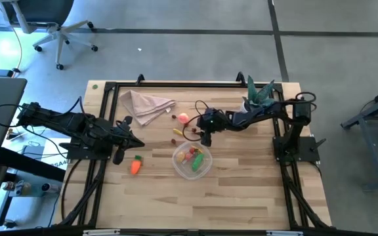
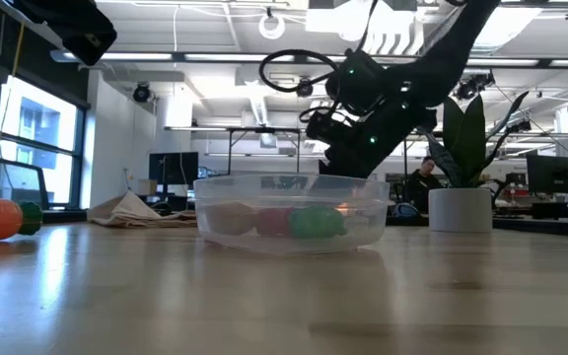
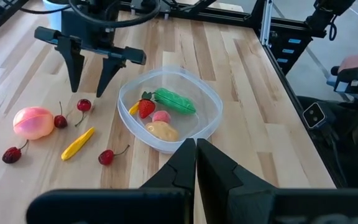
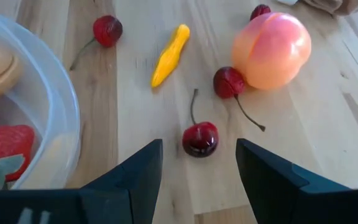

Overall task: Pick and placing Produce into tupperware
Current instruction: Put the red cherry into the transparent bin

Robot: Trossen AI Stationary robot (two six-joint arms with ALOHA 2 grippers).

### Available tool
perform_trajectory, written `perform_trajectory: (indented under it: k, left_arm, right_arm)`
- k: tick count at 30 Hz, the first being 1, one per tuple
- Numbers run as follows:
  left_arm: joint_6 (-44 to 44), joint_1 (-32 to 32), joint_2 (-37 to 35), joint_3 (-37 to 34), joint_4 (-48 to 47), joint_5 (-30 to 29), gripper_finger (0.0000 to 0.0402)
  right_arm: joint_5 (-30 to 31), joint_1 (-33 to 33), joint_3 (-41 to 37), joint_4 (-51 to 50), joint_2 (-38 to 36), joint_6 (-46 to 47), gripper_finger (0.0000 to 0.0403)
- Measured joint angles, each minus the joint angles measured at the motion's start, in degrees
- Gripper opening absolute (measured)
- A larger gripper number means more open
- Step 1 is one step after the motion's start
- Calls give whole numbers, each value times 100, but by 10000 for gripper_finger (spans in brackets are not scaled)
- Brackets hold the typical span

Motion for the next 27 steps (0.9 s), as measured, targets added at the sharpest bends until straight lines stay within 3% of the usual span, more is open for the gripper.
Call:
perform_trajectory:
  k: [27]
  left_arm:
    - [0, 2, -1, 1, 1, 0, 5]
  right_arm:
    - [24, -2, -224, 1005, 323, 75, 197]
